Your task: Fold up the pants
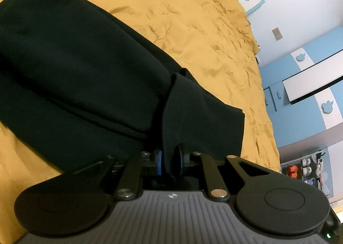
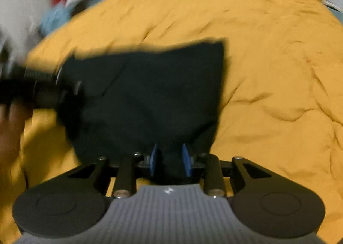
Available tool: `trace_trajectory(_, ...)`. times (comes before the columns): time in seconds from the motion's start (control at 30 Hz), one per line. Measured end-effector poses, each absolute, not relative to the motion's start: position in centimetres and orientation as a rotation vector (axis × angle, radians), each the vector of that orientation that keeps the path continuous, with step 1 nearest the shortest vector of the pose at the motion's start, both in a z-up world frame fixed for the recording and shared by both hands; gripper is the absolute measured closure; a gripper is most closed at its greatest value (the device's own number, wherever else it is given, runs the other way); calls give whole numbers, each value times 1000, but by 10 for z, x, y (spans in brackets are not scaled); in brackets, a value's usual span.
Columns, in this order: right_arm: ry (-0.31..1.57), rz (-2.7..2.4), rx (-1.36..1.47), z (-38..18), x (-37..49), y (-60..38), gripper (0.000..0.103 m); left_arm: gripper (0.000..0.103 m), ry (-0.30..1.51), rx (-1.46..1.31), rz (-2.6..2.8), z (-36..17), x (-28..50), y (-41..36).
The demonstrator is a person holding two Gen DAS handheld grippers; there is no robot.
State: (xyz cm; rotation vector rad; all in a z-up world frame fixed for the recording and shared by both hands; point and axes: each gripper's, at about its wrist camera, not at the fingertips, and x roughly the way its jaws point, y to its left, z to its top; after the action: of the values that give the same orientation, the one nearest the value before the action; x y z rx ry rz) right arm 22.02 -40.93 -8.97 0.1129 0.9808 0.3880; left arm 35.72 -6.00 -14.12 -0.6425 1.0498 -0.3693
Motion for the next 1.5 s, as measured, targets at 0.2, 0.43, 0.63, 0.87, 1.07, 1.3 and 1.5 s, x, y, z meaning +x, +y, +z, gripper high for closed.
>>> trace_trajectory(0.2,849,407,244,-58,203,-431,70,88,1033,-624,-375,-142,356,-63)
trace_trajectory(0.43,1017,382,118,-79,221,-416,68,86,1025,-592,-357,-134,355,-63)
trace_trajectory(0.63,874,274,348,-67,216,-455,67,86,1015,-586,-346,-133,351,-58)
trace_trajectory(0.87,980,249,509,-92,240,-472,67,87,889,-412,-290,-93,342,-71)
trace_trajectory(1.07,998,255,530,-106,236,-466,66,69,854,-268,-506,-53,354,-143)
trace_trajectory(1.3,990,292,572,-109,231,-469,63,55,1099,-47,-535,-77,412,-264)
trace_trajectory(1.5,991,319,583,-116,235,-472,63,55,1176,215,-448,-108,429,-321)
